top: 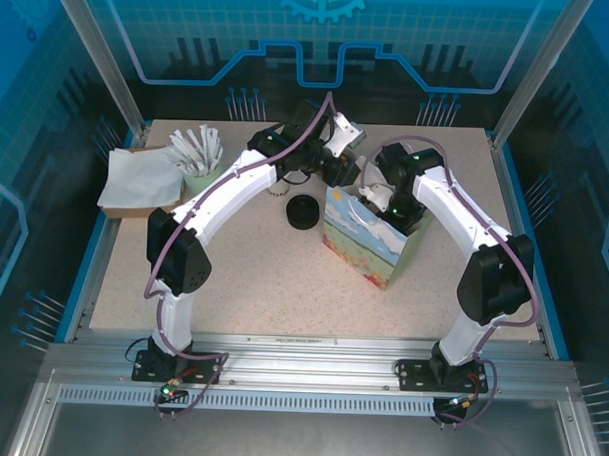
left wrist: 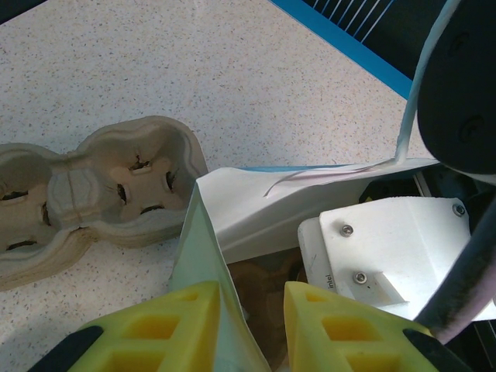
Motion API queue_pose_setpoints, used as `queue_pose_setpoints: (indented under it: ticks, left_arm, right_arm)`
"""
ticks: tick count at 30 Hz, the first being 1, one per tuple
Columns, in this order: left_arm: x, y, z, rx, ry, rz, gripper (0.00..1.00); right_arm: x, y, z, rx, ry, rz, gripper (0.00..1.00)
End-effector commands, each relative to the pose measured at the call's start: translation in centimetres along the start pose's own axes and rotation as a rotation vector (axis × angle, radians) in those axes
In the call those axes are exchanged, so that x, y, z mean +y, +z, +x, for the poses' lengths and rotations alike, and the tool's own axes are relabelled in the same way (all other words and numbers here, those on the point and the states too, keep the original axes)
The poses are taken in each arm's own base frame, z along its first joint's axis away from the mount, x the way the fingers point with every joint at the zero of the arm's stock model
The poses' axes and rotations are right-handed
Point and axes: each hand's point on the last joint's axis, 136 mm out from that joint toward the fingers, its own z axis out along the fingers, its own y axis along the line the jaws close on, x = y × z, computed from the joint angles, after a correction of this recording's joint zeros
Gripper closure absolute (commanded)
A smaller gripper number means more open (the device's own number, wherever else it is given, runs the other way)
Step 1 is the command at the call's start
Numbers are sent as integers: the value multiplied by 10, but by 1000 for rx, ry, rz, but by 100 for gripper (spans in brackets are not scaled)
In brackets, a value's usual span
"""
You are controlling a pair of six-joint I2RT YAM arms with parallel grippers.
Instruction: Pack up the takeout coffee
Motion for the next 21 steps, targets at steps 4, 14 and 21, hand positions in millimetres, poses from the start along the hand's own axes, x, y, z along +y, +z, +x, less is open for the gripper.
queue_pose_setpoints:
  ticks: [4, 14, 21]
  left_arm:
    - [-6, -3, 3, 9, 15, 17, 71]
    - [-6, -3, 3, 10, 15, 18, 71]
    - [-5, -2, 3, 9, 17, 17, 71]
  right_arm:
    - [0, -16, 6, -4, 4, 38, 66]
    - [0, -27, 7, -17, 5, 53, 66]
    - [1, -25, 11, 2, 0, 55, 66]
